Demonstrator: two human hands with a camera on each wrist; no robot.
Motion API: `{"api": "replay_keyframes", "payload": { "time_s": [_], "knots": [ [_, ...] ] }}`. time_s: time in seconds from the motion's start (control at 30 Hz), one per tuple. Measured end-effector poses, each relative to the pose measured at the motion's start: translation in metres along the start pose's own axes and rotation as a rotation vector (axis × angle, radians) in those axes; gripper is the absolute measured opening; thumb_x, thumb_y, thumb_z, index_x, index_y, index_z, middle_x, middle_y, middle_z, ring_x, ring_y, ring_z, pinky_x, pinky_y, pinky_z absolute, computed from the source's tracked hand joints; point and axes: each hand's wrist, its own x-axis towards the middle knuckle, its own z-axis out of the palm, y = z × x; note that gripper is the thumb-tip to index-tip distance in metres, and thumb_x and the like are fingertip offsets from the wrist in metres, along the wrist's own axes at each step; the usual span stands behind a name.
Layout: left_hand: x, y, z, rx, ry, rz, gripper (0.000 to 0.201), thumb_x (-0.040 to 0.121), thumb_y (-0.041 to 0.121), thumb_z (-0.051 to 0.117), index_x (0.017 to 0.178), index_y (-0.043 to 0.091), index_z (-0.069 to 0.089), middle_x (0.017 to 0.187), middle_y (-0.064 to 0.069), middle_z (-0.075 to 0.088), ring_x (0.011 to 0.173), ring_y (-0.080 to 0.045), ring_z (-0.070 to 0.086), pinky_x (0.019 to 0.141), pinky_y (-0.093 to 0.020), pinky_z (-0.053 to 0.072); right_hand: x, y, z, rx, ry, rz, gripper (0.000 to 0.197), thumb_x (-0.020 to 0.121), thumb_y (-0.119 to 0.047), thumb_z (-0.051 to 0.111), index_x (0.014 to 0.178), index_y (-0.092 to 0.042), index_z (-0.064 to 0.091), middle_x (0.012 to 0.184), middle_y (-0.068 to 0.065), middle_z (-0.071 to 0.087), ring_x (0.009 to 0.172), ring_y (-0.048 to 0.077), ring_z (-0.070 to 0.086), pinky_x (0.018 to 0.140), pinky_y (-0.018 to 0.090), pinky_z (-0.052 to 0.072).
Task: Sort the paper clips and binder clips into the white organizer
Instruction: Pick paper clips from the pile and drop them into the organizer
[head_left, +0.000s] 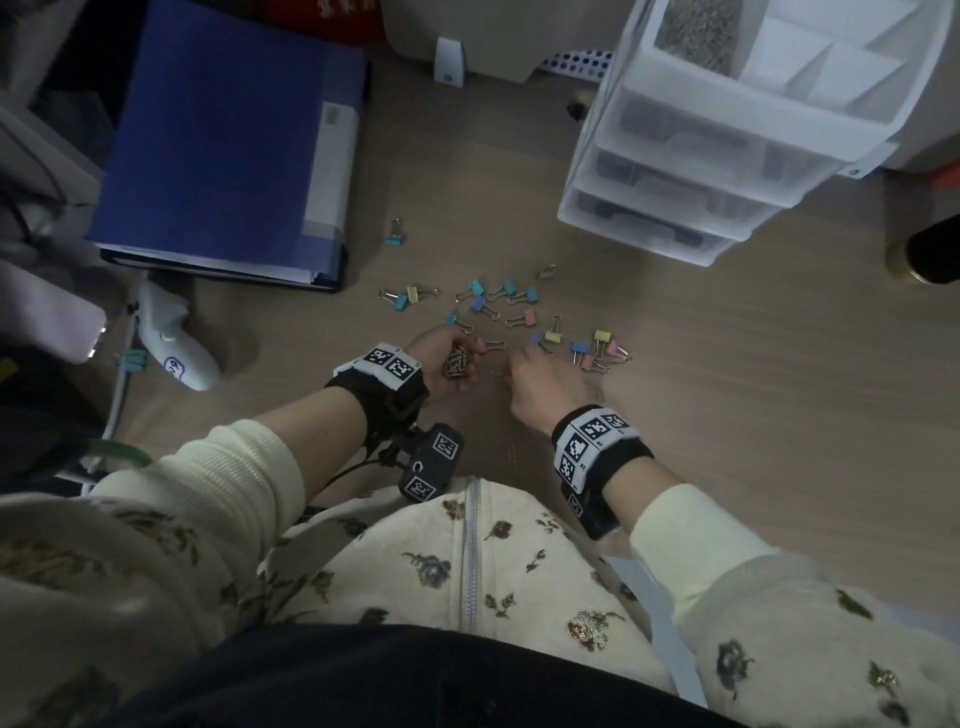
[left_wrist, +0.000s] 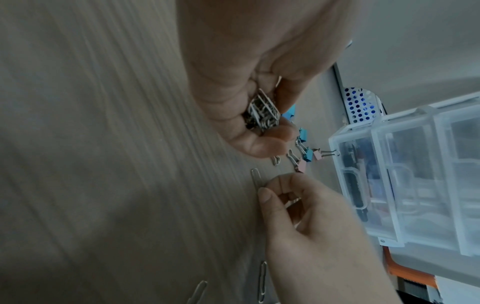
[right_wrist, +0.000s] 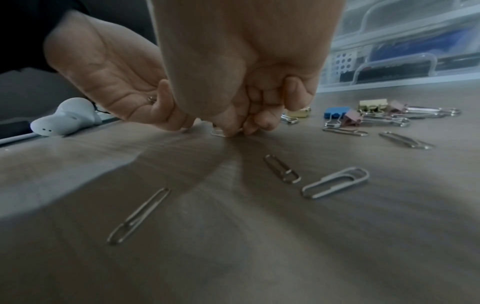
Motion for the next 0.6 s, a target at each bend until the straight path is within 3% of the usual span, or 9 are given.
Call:
{"api": "replay_keyframes", "payload": {
  "time_s": [0.27, 0.43, 0.6],
  "knots": [
    [-0.001, 0.0, -0.0034, 0.002, 0.0, -0.005, 0.015, 0.086, 0.003, 0.049, 0.074, 0.008, 0.058, 0.063, 0.0, 0.051, 0.048, -0.008, 0.046, 0.04, -0.016, 0.045, -0.0051, 0.002, 0.0036, 0.091, 0.045, 0.024, 0.025, 0.092, -0.021, 0.042, 0.111, -0.007, 0.051, 0.118, 0.01, 0.052, 0.092, 0.034, 0.06, 0.059, 0.033, 0.036],
    [-0.0021, -0.0003, -0.0065, 0.02, -0.016, -0.004, 0.014, 0.085, 0.004, 0.05, 0.076, 0.007, 0.06, 0.061, 0.0, 0.051, 0.042, -0.007, 0.046, 0.039, -0.017, 0.044, -0.0078, 0.0022, 0.004, 0.098, 0.104, 0.032, 0.028, 0.094, -0.03, 0.044, 0.114, -0.01, 0.048, 0.12, 0.008, 0.051, 0.093, 0.032, 0.059, 0.058, 0.032, 0.034],
    [-0.0009, -0.0019, -0.0087, 0.015, 0.0, 0.001, 0.013, 0.086, 0.005, 0.049, 0.074, 0.007, 0.054, 0.065, -0.003, 0.049, 0.052, -0.01, 0.046, 0.039, -0.017, 0.045, -0.0051, -0.0023, 0.0087, 0.056, 0.069, 0.06, 0.023, 0.094, -0.022, 0.046, 0.113, -0.01, 0.053, 0.12, 0.007, 0.054, 0.1, 0.031, 0.06, 0.065, 0.034, 0.04]
  ]
}}
